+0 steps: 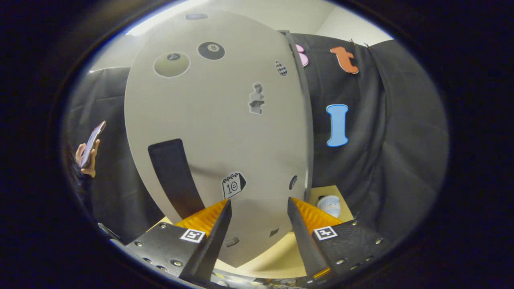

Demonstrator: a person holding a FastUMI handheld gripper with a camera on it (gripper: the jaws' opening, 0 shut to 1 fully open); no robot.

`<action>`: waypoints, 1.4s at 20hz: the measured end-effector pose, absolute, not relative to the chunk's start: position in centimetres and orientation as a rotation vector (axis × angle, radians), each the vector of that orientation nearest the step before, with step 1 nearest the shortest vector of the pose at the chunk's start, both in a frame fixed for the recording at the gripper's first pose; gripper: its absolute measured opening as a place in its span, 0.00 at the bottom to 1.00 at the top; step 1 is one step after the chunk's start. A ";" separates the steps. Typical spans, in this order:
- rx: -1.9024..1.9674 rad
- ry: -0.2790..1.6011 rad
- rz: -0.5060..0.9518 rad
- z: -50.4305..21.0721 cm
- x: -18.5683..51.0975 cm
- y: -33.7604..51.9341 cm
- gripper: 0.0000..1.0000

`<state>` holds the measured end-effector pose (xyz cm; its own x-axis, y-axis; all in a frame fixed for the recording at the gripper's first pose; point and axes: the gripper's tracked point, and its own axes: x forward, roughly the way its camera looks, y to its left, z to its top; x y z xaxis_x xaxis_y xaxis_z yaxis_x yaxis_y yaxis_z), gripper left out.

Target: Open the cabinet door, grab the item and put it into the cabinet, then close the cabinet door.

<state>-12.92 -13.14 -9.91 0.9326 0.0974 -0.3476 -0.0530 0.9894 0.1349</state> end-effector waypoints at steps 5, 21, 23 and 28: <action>0.138 0.351 0.153 -10.2 -9.9 -10.0 0.83; 0.059 0.347 0.145 -11.7 -3.6 -6.9 0.83; 0.051 0.347 0.153 -11.8 -3.4 -6.7 0.83; 0.012 0.336 0.158 -12.0 -3.3 -6.5 0.83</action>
<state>-3.34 -6.54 -11.98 0.9317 0.1568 -0.3277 -0.1528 0.9875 0.0383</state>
